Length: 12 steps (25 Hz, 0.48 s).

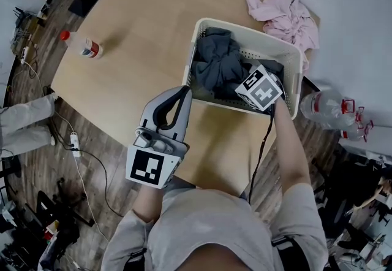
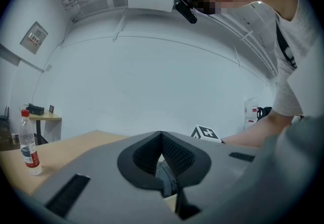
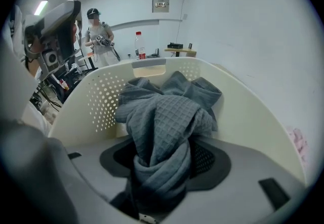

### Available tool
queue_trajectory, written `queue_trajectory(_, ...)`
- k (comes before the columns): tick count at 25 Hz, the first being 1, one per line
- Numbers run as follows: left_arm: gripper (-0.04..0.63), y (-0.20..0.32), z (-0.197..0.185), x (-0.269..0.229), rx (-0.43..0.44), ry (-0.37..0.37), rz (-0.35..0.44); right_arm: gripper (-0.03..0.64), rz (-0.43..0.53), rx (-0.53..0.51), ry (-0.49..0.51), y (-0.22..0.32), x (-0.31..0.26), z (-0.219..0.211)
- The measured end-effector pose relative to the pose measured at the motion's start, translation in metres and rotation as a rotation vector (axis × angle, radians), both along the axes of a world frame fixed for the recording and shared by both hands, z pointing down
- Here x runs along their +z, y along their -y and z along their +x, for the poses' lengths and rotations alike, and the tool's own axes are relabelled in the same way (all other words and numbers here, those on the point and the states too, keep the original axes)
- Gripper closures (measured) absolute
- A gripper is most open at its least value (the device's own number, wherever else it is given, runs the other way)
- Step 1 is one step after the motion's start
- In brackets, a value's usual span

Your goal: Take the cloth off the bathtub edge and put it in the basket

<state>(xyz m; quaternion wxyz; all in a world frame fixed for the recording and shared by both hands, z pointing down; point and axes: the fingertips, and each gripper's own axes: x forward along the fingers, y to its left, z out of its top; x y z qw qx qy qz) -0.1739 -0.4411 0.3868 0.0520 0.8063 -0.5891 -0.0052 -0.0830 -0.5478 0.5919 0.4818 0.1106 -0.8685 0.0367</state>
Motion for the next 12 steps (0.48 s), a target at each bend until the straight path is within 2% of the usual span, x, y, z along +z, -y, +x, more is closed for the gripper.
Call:
queue_trajectory(5, 0.598, -0.006, -0.002, -0.007, 0.005, 0.024, 0.019, 0.344, 0.008, 0.006, 0.037, -0.006, -0.022, 0.003)
queue_trajectory(8, 0.598, -0.01, 0.001, -0.011, 0.011, 0.021, 0.028, 0.353, 0.027, 0.04, 0.097, -0.009, -0.04, 0.007)
queue_trajectory(10, 0.598, -0.012, 0.005, -0.016, 0.027, 0.02, 0.045, 0.385, 0.034, 0.09, 0.169, -0.009, -0.058, 0.01)
queue_trajectory(12, 0.598, -0.015, 0.009, -0.021, 0.04, 0.019, 0.058, 0.451, 0.032, 0.141, 0.239, -0.011, -0.074, 0.013)
